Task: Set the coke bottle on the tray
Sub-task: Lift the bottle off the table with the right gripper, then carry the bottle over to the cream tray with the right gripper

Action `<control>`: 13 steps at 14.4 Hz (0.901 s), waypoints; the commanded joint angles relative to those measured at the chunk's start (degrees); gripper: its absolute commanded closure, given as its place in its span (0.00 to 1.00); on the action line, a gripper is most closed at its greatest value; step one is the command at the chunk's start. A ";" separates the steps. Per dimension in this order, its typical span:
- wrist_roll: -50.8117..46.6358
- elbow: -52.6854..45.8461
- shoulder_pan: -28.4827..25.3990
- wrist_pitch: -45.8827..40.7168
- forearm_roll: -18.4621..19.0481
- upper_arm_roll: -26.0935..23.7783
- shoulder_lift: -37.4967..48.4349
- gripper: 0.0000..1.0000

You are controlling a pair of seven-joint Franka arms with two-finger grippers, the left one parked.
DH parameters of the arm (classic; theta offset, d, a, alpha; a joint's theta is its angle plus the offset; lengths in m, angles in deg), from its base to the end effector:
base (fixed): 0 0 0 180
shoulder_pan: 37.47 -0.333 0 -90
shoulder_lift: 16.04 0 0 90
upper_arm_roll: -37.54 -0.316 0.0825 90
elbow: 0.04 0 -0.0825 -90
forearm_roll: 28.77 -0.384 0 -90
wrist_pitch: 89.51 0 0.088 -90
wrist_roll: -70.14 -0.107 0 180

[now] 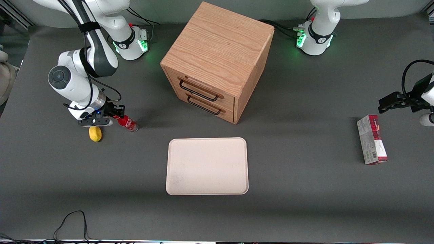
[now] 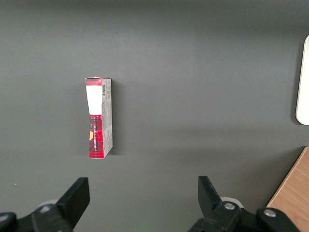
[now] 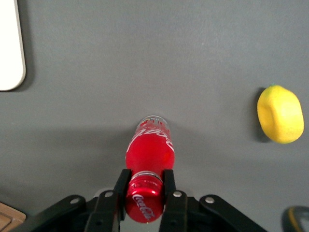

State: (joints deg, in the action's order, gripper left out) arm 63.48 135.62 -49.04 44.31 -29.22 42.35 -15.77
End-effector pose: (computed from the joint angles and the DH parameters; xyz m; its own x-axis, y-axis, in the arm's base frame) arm 0.4910 0.0583 0.3246 0.9996 -0.0037 -0.0279 -0.0038 -1.0000 -0.0027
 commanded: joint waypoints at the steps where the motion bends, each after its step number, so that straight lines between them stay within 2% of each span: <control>1: 0.41 -7.90 0.40 -8.35 -1.39 0.20 1.40 1.00; 5: 0.32 -30.74 1.45 -30.58 -1.31 0.20 -3.42 1.00; 9: -0.98 -58.94 1.81 -52.04 -1.48 0.11 -14.83 1.00; 11: -5.80 -70.74 1.55 -57.86 -2.88 -1.02 -21.25 1.00; 13: -10.46 -77.97 1.72 -58.15 -2.80 -5.50 -25.56 1.00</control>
State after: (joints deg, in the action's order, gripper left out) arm 58.50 71.27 -47.46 -9.79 -30.77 40.40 -32.67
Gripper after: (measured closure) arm 0.683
